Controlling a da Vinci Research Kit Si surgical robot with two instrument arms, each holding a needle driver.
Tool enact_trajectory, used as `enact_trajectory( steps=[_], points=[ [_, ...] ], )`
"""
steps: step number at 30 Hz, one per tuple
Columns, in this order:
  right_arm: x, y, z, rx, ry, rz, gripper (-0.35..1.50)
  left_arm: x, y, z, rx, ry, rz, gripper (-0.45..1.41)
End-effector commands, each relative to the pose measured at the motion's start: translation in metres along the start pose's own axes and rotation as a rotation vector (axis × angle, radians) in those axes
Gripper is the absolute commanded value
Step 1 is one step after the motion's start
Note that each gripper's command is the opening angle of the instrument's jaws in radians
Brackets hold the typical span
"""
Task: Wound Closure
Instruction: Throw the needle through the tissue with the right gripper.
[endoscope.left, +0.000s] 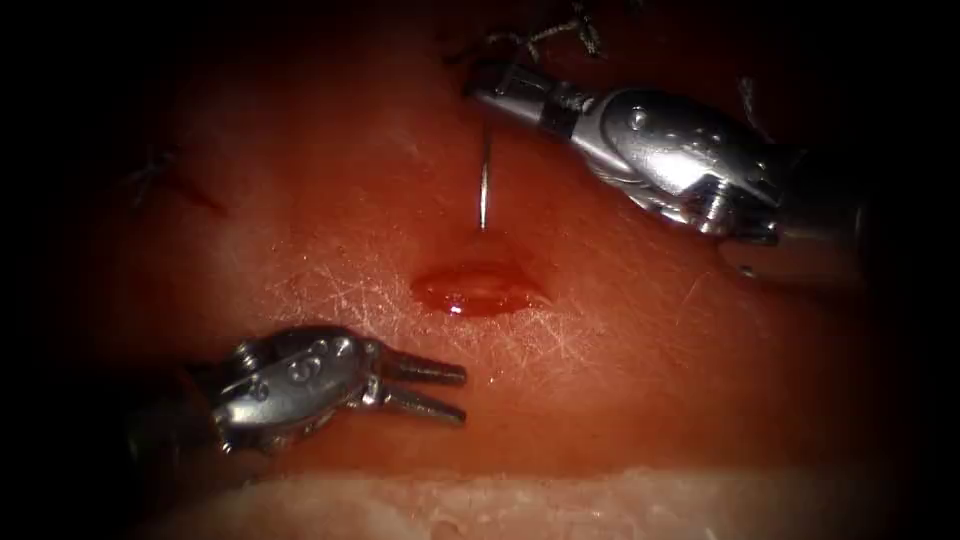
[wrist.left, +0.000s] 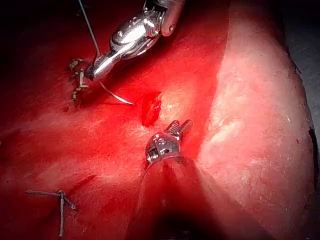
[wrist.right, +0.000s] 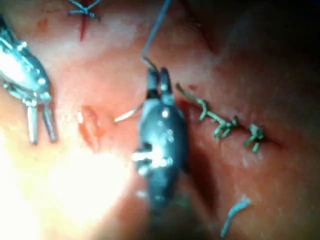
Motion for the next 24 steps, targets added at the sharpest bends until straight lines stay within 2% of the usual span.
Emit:
enact_trajectory(
  steps=[1,11,19,24],
  points=[
    [-0.0004,0.0001,0.0009,0.002,0.001,0.006,-0.35,-0.0001,-0.0004,0.0007,-0.002,0.001,0.001,0.17],
    [-0.0011,0.0006,0.0013,-0.008,-0.046,0.206,-0.35,-0.0001,-0.0002,0.0007,0.000,-0.005,0.000,0.17],
    [-0.0031,0.0012,0.0021,-0.025,-0.078,0.384,-0.35,-0.0002,-0.0001,0.0007,-0.001,-0.005,0.001,0.17],
    [-0.0032,0.0003,0.0021,0.030,-0.111,0.512,-0.35,-0.0002,0.0000,0.0006,-0.001,-0.005,0.001,0.17]
  ],
)
